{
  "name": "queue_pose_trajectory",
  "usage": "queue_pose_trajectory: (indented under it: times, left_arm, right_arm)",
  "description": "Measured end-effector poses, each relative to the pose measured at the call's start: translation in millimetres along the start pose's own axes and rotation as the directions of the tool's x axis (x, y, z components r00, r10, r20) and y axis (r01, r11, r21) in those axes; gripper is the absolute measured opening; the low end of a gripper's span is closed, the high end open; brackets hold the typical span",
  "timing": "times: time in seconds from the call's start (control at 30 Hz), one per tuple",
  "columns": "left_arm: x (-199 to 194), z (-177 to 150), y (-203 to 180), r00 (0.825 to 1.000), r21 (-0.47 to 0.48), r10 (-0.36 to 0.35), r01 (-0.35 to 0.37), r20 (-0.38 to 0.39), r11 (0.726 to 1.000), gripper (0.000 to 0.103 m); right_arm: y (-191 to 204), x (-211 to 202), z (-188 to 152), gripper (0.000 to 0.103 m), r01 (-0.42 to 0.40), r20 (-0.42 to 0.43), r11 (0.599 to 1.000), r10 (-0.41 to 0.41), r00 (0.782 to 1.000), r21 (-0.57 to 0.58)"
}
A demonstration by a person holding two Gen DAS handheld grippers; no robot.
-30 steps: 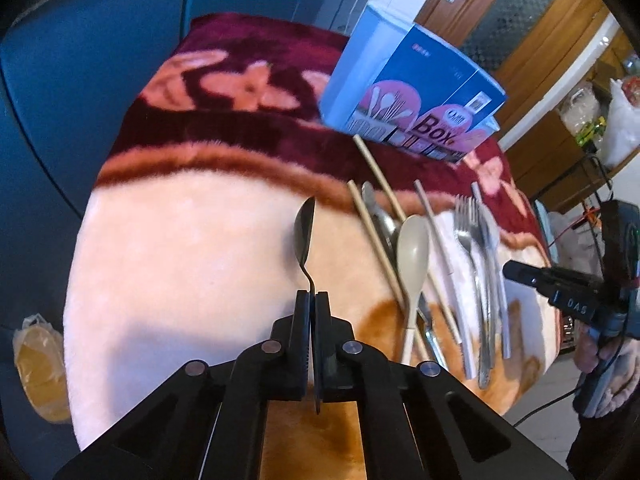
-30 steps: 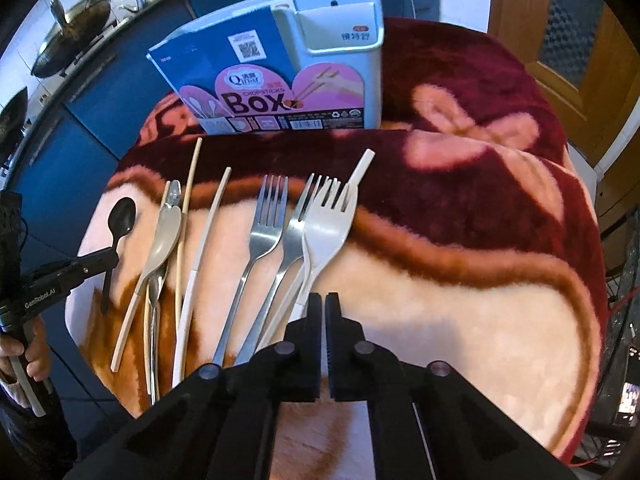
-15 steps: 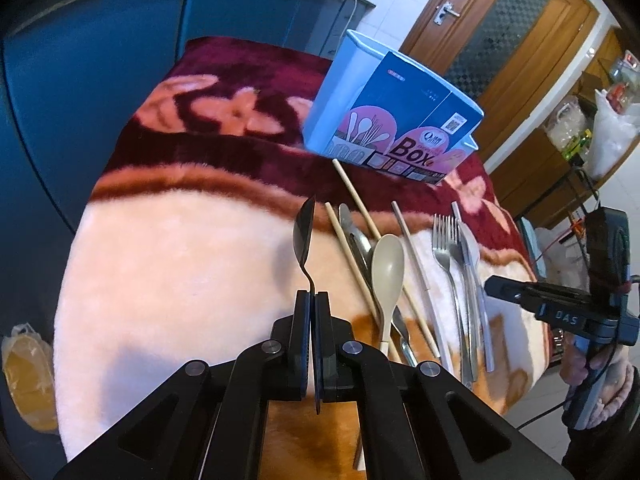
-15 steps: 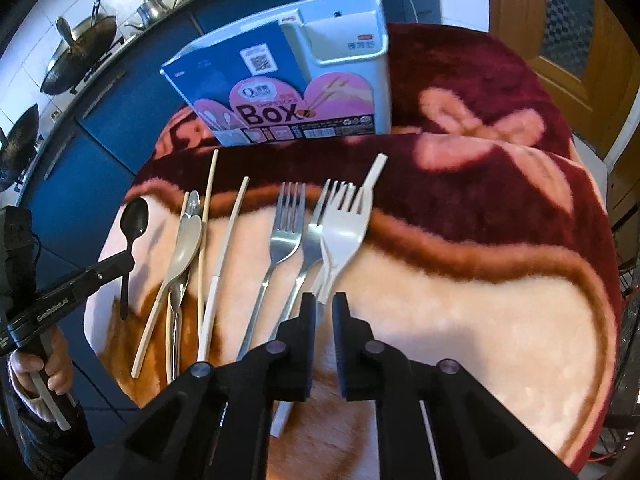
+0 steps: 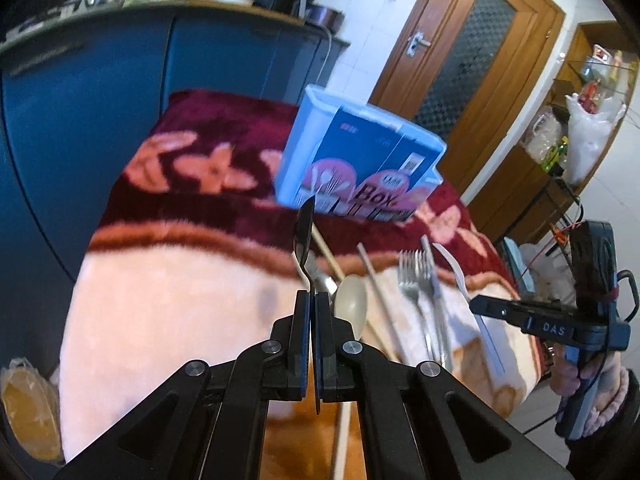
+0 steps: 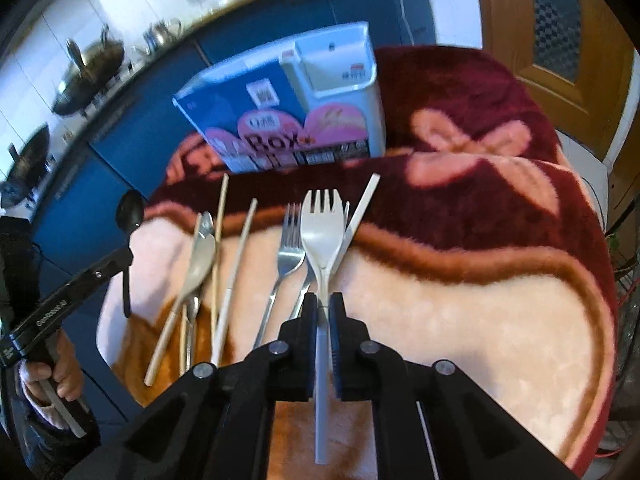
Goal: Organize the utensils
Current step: 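Lift the black spoon with the left tool toward the blue caddy while the right tool lifts the white fork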
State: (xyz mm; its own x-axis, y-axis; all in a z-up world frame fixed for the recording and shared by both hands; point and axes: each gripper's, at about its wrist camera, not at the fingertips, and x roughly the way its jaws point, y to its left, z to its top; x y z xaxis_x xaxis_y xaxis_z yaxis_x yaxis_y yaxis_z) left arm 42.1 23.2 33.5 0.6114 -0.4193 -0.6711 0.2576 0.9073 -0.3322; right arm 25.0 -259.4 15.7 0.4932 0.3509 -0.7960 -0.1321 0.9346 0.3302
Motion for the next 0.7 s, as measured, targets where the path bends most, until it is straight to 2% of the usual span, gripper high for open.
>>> queue_pose_trajectory:
  times: [0.13, 0.23, 0.3, 0.33, 0.5, 0.7]
  left_arm:
    - [-2, 4, -10, 0.999, 0.011, -0.008, 0.007, 0.046, 1.000, 0.002]
    - [-3, 10, -17, 0.997, 0.016, -0.014, 0.013, 0.074, 1.000, 0.002]
    - [-4, 14, -21, 0.996, 0.017, -0.021, 0.019, 0.091, 1.000, 0.002]
    - [-4, 16, -24, 0.995, 0.018, -0.020, 0.018, 0.098, 1.000, 0.002]
    - [-1, 14, -27, 0.995, 0.022, -0.020, 0.018, 0.101, 1.000, 0.002]
    - [9, 6, -23, 0.998, 0.013, -0.021, 0.020, 0.067, 1.000, 0.002]
  right_arm:
    - [-7, -16, -10, 0.007, -0.050, 0.118, 0.998, 0.045, 0.992, 0.037]
    - [-11, -28, -16, 0.007, -0.106, 0.236, 0.993, 0.091, 0.968, 0.051]
    - [-12, -34, -15, 0.007, -0.121, 0.278, 0.992, 0.103, 0.955, 0.048]
    - [-12, -33, -14, 0.007, -0.103, 0.275, 0.993, 0.086, 0.958, 0.048]
    - [-22, -15, -13, 0.008, 0.012, 0.141, 0.999, -0.019, 0.990, 0.052]
    - [-31, 6, -17, 0.008, 0.113, -0.032, 0.994, -0.113, 0.993, 0.000]
